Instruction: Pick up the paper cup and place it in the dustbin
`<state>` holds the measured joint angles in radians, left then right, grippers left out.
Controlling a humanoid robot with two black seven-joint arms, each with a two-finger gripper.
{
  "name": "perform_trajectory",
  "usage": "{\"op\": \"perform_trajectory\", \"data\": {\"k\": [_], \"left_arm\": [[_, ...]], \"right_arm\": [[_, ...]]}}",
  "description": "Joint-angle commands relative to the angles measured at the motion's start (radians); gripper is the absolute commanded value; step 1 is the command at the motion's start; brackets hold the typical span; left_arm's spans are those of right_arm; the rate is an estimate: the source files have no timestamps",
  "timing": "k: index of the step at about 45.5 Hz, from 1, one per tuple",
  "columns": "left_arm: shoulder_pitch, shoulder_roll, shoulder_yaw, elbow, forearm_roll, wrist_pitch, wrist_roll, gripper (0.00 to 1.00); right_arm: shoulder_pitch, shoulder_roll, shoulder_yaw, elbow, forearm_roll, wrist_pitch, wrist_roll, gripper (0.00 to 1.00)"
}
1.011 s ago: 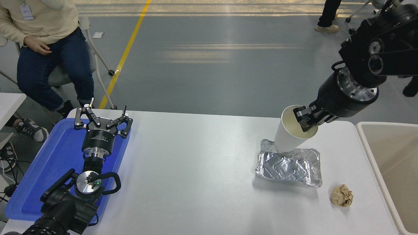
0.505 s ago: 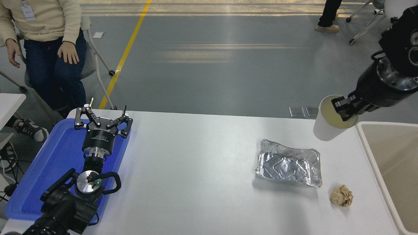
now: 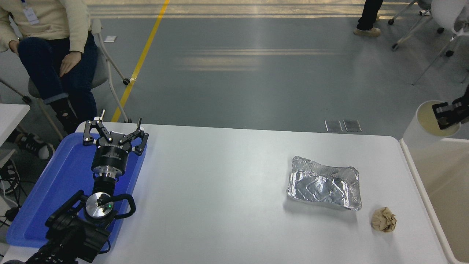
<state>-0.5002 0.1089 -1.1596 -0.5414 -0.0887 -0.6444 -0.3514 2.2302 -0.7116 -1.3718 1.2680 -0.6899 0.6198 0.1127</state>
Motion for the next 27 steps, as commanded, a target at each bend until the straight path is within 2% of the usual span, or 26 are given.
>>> {"op": "perform_trajectory", "data": {"k": [1,6,27], "left_arm": [[0.000,0.000,0.000,0.001,-0.002,0.002,-0.001,1.00],[0.000,0.000,0.000,0.001,-0.002,0.002,-0.003,1.00],[-0.001,0.000,0.000,0.001,-0.002,0.002,-0.003,1.00]], "right_arm": [[-0.171,-0.135,0.109,-0.194,-0.103,0.035,0.007,0.00],[-0.265,-0.154,0.164,-0.297,-0.123,0.057,0.016,0.00],[-0.612,-0.147,0.201,-0.648,-0.129,0.037,0.114,0.00]]}}
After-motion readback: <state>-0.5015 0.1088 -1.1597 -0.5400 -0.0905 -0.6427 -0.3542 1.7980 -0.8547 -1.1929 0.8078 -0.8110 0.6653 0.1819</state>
